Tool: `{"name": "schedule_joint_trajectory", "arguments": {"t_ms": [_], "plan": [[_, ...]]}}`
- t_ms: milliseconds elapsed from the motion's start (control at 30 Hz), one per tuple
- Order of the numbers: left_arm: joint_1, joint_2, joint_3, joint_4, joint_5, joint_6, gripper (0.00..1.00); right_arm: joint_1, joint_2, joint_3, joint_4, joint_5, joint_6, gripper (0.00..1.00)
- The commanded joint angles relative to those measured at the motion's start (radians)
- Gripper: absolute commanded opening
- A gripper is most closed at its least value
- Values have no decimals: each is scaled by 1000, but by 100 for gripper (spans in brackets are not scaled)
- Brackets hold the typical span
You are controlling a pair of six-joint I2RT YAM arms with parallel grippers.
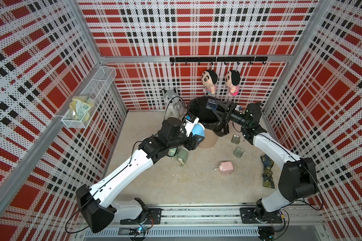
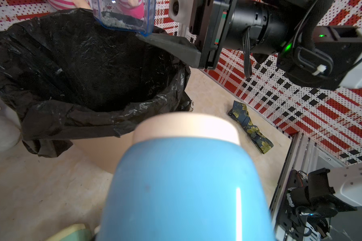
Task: Take out the pencil sharpener tray and clean the shavings
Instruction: Pour the shavings into the trash bin.
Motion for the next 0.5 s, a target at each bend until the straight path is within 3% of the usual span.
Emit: {"name": "schedule_joint_trajectory", "arguments": {"t_ms": [0,200,467], "plan": [[3,-23,2,49,16,-7,49,8,-77,-16,-30,79,14,53],[11,-37,0,60,33,-24,49,23,-137,-56,27,187,102,53],[10,-41,22,47,32,-28,49,86,-111,-101,122,233,149,53]]}}
